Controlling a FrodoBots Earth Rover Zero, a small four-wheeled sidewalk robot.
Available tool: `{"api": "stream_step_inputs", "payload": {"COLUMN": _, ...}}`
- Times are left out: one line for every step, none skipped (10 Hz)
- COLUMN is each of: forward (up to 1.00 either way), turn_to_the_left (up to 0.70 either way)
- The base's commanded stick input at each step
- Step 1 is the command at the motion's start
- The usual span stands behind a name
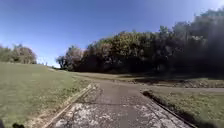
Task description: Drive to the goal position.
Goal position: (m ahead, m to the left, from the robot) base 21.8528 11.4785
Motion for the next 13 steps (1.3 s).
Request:
{"api": "stream_step_inputs", "payload": {"forward": 0.5, "turn_to_the_left": 0.0}}
{"api": "stream_step_inputs", "payload": {"forward": 0.5, "turn_to_the_left": 0.0}}
{"api": "stream_step_inputs", "payload": {"forward": 0.5, "turn_to_the_left": 0.0}}
{"api": "stream_step_inputs", "payload": {"forward": 0.5, "turn_to_the_left": 0.0}}
{"api": "stream_step_inputs", "payload": {"forward": 0.5, "turn_to_the_left": 0.0}}
{"api": "stream_step_inputs", "payload": {"forward": 0.5, "turn_to_the_left": 0.0}}
{"api": "stream_step_inputs", "payload": {"forward": 0.5, "turn_to_the_left": 0.0}}
{"api": "stream_step_inputs", "payload": {"forward": 0.5, "turn_to_the_left": 0.0}}
{"api": "stream_step_inputs", "payload": {"forward": 0.5, "turn_to_the_left": -0.05}}
{"api": "stream_step_inputs", "payload": {"forward": 0.5, "turn_to_the_left": -0.23}}
{"api": "stream_step_inputs", "payload": {"forward": 0.5, "turn_to_the_left": -0.13}}
{"api": "stream_step_inputs", "payload": {"forward": 0.5, "turn_to_the_left": 0.0}}
{"api": "stream_step_inputs", "payload": {"forward": 0.5, "turn_to_the_left": 0.0}}
